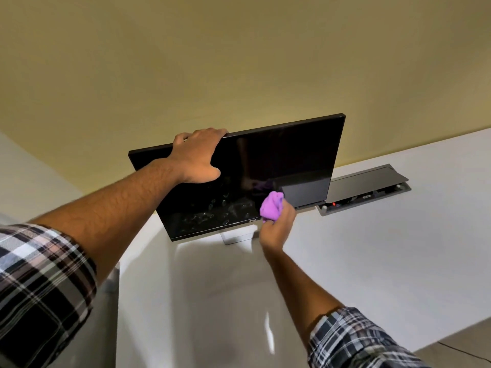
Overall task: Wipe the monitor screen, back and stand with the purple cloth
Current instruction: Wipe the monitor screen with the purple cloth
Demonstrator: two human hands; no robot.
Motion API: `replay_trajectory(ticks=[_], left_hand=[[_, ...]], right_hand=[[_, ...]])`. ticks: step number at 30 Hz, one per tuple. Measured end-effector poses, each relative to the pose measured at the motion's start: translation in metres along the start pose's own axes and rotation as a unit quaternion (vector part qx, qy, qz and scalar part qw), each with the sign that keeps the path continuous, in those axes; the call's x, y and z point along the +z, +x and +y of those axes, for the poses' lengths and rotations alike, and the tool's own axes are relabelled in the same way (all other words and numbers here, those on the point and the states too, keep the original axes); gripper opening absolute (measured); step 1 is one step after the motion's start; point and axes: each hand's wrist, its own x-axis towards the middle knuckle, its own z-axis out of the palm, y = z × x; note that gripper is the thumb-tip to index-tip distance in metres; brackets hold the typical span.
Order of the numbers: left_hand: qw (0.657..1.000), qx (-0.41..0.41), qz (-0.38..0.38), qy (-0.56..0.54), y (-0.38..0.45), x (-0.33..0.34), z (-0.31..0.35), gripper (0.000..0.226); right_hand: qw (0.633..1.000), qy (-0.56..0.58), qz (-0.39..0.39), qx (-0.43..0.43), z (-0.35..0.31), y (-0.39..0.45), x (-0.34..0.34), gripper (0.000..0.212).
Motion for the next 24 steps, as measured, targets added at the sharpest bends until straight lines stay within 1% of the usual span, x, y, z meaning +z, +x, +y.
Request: replay_trajectory(ticks=[2, 4, 5, 6, 8, 9, 10, 11, 12, 13, 14, 15, 16, 17, 19, 22, 24], left_hand=[[1.000, 0.000, -0.003, 0.004, -0.001, -0.001, 0.001, 0.096], [1.000, -0.002, -0.003, 0.010, -0.001, -0.001, 0.002, 0.097], [1.000, -0.003, -0.004, 0.012, -0.002, -0.001, 0.002, 0.097], [1.000, -0.003, -0.006, 0.013, -0.002, -0.001, 0.002, 0.098], [1.000, -0.002, -0.009, 0.013, -0.003, -0.002, 0.003, 0.097], [1.000, -0.002, -0.012, 0.011, -0.004, -0.003, 0.003, 0.097], [1.000, -0.003, -0.014, 0.009, -0.005, -0.003, 0.004, 0.097], [1.000, -0.004, -0.016, 0.007, -0.006, -0.004, 0.004, 0.097], [1.000, -0.005, -0.015, 0.006, -0.006, -0.004, 0.004, 0.097], [1.000, -0.006, -0.015, 0.004, -0.006, -0.005, 0.005, 0.097], [1.000, -0.008, -0.016, 0.002, -0.006, -0.005, 0.004, 0.097], [1.000, -0.009, -0.017, 0.000, -0.005, -0.004, 0.004, 0.097], [1.000, -0.009, -0.017, -0.001, -0.005, -0.005, 0.004, 0.098], [1.000, -0.010, -0.018, -0.001, -0.005, -0.005, 0.004, 0.098], [1.000, -0.011, -0.021, -0.001, -0.004, -0.006, 0.005, 0.097], [1.000, -0.013, -0.025, -0.002, -0.003, -0.007, 0.007, 0.097], [1.000, -0.017, -0.026, 0.000, -0.003, -0.007, 0.007, 0.097]], right_hand=[[1.000, 0.011, -0.006, -0.023, -0.011, -0.022, 0.014, 0.046], [0.999, 0.014, -0.037, -0.021, -0.022, -0.043, 0.023, 0.052], [0.998, -0.004, -0.053, -0.026, -0.027, -0.054, 0.027, 0.056], [0.996, -0.023, -0.069, -0.053, -0.026, -0.064, 0.032, 0.062], [0.981, -0.056, -0.145, -0.116, -0.024, -0.076, 0.036, 0.065], [0.970, -0.067, -0.190, -0.137, -0.024, -0.073, 0.035, 0.060], [0.959, -0.070, -0.220, -0.164, -0.025, -0.067, 0.031, 0.048], [0.953, -0.058, -0.229, -0.189, -0.029, -0.058, 0.021, 0.034], [0.961, -0.041, -0.185, -0.203, -0.026, -0.047, 0.013, 0.025], [0.975, -0.032, -0.115, -0.188, -0.025, -0.035, 0.000, 0.021], [0.990, -0.010, -0.039, -0.137, -0.016, -0.022, -0.011, 0.022], [0.996, 0.003, 0.037, -0.079, -0.008, -0.007, -0.024, 0.036], [0.995, 0.011, 0.095, -0.029, 0.004, 0.009, -0.033, 0.051], [0.993, 0.023, 0.113, 0.009, 0.010, 0.024, -0.042, 0.057], [0.992, 0.040, 0.105, 0.053, 0.012, 0.039, -0.044, 0.050], [0.989, 0.076, 0.110, 0.067, -0.004, 0.028, -0.025, 0.043], [0.987, 0.101, 0.089, 0.092, -0.016, 0.002, -0.005, 0.037]])
